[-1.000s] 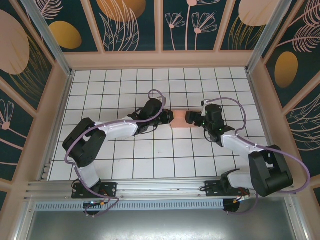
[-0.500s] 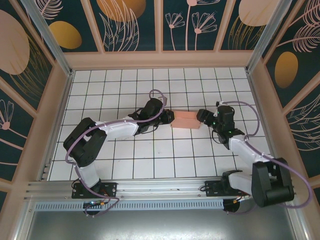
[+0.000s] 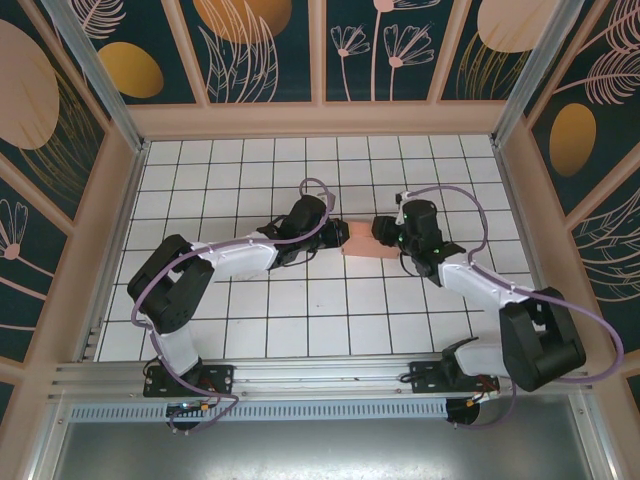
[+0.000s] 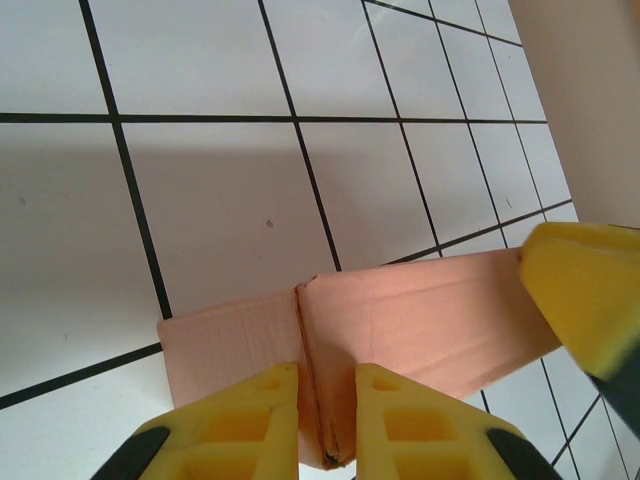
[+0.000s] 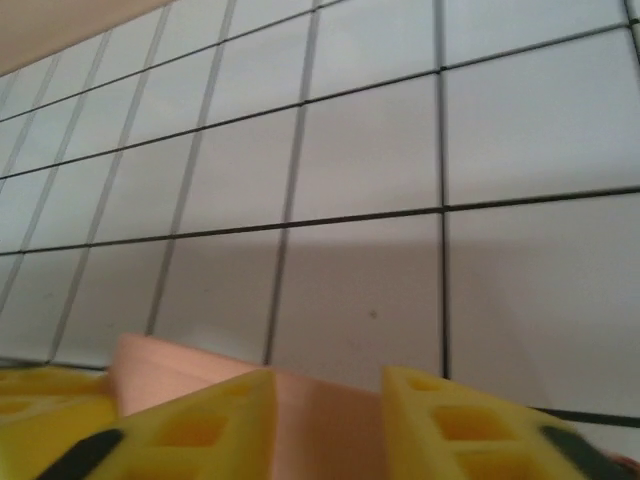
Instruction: Fold the paper box
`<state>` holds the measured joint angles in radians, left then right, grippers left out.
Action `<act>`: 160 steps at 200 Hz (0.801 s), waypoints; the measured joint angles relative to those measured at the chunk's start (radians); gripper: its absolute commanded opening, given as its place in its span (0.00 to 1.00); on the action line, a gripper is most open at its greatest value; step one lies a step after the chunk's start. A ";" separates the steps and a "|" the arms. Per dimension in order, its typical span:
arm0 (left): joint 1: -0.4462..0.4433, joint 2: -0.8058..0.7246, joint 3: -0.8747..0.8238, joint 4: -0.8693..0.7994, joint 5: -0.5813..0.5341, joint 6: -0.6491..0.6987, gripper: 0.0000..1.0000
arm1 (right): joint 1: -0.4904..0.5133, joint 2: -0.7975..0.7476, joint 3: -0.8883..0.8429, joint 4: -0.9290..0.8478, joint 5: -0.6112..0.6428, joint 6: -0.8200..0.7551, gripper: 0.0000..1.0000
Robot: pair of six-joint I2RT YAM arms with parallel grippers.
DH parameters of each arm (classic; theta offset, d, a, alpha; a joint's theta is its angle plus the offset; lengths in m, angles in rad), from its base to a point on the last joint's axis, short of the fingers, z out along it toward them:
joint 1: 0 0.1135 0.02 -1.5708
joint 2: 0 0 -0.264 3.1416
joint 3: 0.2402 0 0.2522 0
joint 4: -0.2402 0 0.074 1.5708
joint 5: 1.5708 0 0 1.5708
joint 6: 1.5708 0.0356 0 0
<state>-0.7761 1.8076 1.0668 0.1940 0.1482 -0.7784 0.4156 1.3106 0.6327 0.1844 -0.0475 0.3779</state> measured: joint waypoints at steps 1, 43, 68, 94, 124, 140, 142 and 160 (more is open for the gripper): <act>0.000 0.000 0.000 0.000 0.000 0.000 0.15 | 0.000 0.000 0.000 0.000 0.001 0.001 0.24; 0.000 0.000 0.002 -0.004 0.000 0.000 0.15 | -0.029 0.006 -0.042 0.088 -0.014 0.021 0.22; 0.000 0.000 0.002 -0.004 0.002 0.001 0.15 | -0.049 -0.030 -0.060 0.089 -0.037 0.018 0.39; 0.000 -0.001 0.002 -0.003 0.003 0.011 0.17 | -0.116 -0.085 -0.072 0.033 -0.031 0.012 0.52; -0.001 -0.010 0.004 -0.020 0.003 0.029 0.28 | -0.154 -0.108 -0.074 -0.009 -0.037 -0.003 0.67; -0.001 -0.011 0.012 -0.039 0.007 0.045 0.42 | -0.154 -0.108 -0.074 -0.026 -0.060 -0.006 0.72; -0.001 -0.011 0.013 -0.042 0.006 0.043 0.45 | -0.154 -0.108 -0.074 -0.027 -0.063 -0.007 0.74; -0.001 -0.023 0.008 -0.058 0.028 0.058 0.65 | -0.154 -0.125 -0.077 -0.037 -0.088 -0.018 0.80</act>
<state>-0.7773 1.7851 1.0744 0.1356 0.1764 -0.7200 0.2611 1.1854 0.5560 0.1478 -0.1356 0.3595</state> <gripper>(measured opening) 0.543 0.762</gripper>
